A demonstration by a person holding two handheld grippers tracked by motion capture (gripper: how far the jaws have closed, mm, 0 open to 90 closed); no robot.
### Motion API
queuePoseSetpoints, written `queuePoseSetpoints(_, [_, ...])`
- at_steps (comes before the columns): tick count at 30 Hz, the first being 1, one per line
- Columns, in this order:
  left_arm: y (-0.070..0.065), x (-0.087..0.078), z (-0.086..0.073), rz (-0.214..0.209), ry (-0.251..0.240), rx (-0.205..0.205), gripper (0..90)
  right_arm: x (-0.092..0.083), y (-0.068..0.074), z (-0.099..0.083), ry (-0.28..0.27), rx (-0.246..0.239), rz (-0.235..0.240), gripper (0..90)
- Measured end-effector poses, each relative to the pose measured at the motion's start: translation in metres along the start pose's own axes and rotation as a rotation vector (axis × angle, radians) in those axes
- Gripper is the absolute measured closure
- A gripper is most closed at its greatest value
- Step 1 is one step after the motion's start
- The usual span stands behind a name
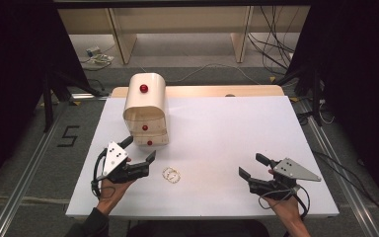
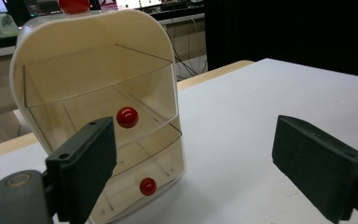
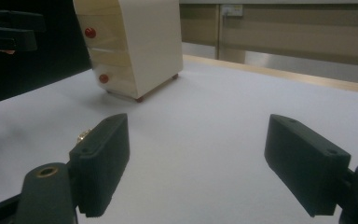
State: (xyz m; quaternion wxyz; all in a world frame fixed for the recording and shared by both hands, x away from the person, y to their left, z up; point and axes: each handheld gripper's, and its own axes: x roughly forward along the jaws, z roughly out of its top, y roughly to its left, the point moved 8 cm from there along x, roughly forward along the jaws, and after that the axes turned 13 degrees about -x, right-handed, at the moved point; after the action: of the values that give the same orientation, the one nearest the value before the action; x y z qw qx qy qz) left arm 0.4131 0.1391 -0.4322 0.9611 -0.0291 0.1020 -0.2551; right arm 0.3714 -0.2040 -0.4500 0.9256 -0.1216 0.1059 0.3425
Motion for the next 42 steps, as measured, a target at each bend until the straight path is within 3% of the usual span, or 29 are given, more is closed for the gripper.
queuePoseSetpoints(10, [0.011, 0.008, 0.003, 0.061, -0.027, 0.093, 15.6, 0.001, -0.001, -0.001, 0.007, -0.003, -0.007, 22.9])
queuePoseSetpoints(22, [0.010, 0.022, -0.001, 0.108, -0.026, 0.257, 18.1, 0.001, 0.000, -0.002, 0.013, -0.009, -0.004, 23.4])
queuePoseSetpoints(28, [0.016, 0.029, -0.003, 0.158, -0.030, 0.383, 24.1, 0.002, 0.000, -0.002, 0.017, -0.013, -0.002, 23.5])
queuePoseSetpoints(33, [0.018, 0.034, -0.004, 0.180, -0.032, 0.457, 29.5, 0.003, 0.002, -0.003, 0.022, -0.014, 0.003, 23.6])
queuePoseSetpoints(42, [0.024, 0.040, -0.004, 0.223, -0.046, 0.523, 42.1, 0.006, 0.003, -0.005, 0.035, -0.022, 0.011, 23.7])
